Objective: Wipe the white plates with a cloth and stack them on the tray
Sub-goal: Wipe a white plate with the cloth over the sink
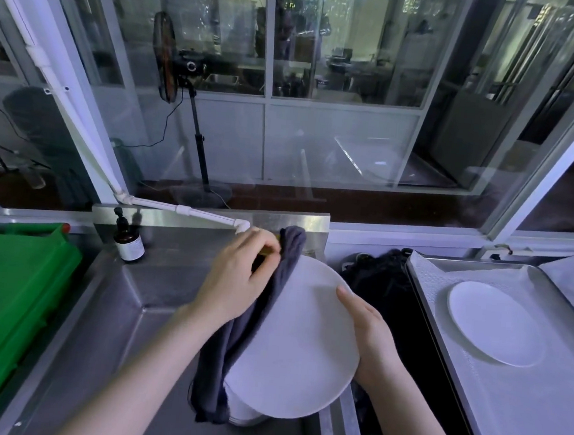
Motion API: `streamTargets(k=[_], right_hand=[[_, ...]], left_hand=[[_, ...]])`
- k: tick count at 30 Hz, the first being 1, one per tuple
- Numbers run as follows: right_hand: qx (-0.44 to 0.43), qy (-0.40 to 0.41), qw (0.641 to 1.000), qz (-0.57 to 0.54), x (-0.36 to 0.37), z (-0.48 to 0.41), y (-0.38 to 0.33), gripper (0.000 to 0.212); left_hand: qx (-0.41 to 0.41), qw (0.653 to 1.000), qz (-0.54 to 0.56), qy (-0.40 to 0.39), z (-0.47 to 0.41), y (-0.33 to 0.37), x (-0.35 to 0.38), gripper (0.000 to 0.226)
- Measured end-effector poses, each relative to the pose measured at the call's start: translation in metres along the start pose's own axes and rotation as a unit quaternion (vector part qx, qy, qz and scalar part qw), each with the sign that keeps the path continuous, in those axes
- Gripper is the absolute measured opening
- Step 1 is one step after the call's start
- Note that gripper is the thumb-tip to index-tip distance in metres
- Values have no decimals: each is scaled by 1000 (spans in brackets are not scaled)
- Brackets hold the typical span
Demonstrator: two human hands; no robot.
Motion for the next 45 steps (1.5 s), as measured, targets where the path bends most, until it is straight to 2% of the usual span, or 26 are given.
streamTargets(k=[2,4,6,8,9,12,13,16,19,21,23,25,27,29,30,34,38,39,41,43,45], right_hand=[[-1,-3,1000,-10,-5,-2,-6,43],[6,-26,1000,0,-3,-3,-9,45],[21,-57,998,32,3,-3,-8,50],[25,-80,994,70,9,-2,-7,52],[22,-86,993,84,10,-2,-8,52],[4,-93,990,104,12,-2,-12,53],[-7,-92,990,110,13,-2,-15,53],[-50,-115,980,157,21,0,-25,49],[-93,-147,957,231,35,2,-33,45],[-112,-152,945,268,42,1,-36,50],[-133,-148,935,295,45,1,-41,51],[-154,-127,936,290,43,2,-47,43],[-170,-79,955,228,33,3,-53,36],[-173,-41,969,172,23,5,-56,31],[-171,-41,970,169,22,6,-56,29],[-159,-103,951,244,34,10,-58,27],[-161,-181,870,429,64,9,-47,38],[-158,-188,863,442,68,7,-44,40],[-155,-182,875,421,67,5,-43,44],[-159,-154,909,354,59,5,-49,47],[-169,-101,941,275,47,4,-55,36]], left_hand=[[-18,989,58,-132,7,-8,9,54],[-30,974,83,-208,10,-14,13,79],[-49,962,96,-251,7,-18,19,91],[-75,954,91,-277,4,-19,21,90],[-73,958,71,-267,3,-20,20,82],[-28,990,-49,-132,0,-17,5,60],[-26,992,-54,-115,0,-12,2,55],[-60,981,17,-182,-1,0,3,39],[-65,968,54,-235,-5,7,2,42],[-77,968,60,-231,-6,8,1,43],[-94,975,76,-184,-6,2,-2,30],[-136,980,83,-117,1,-10,-5,28],[-231,967,95,-40,21,-30,-5,26],[-313,942,121,-10,46,-42,1,33],[-323,938,124,-11,53,-43,3,36],[-239,968,39,-70,42,-42,-4,33],[-116,986,29,-114,18,-13,-9,30],[-99,986,27,-130,15,-6,-9,32],[-110,985,56,-125,11,-7,-13,34],[-153,980,99,-80,14,-16,-21,38],[-204,971,118,-32,25,-26,-23,39]])
Point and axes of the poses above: each hand's wrist, its own z-axis away from the middle knuckle, its own x-axis out of the palm, y = z × x, the point moved 7 cm from there along -z, towards the middle knuckle, and after that the axes turned 14 degrees about -z, right-handed, at the moved point
